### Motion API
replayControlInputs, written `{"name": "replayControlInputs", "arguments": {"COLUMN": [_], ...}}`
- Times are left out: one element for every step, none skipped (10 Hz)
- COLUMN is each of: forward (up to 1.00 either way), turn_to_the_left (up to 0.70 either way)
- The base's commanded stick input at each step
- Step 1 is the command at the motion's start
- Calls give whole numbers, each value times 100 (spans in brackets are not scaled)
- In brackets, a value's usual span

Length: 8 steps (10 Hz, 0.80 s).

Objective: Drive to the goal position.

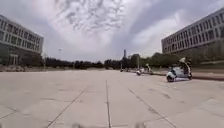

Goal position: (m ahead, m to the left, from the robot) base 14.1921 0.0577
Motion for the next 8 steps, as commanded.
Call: {"name": "replayControlInputs", "arguments": {"forward": [70,70,70,70,70,70,70,70], "turn_to_the_left": [0,0,0,0,0,0,0,0]}}
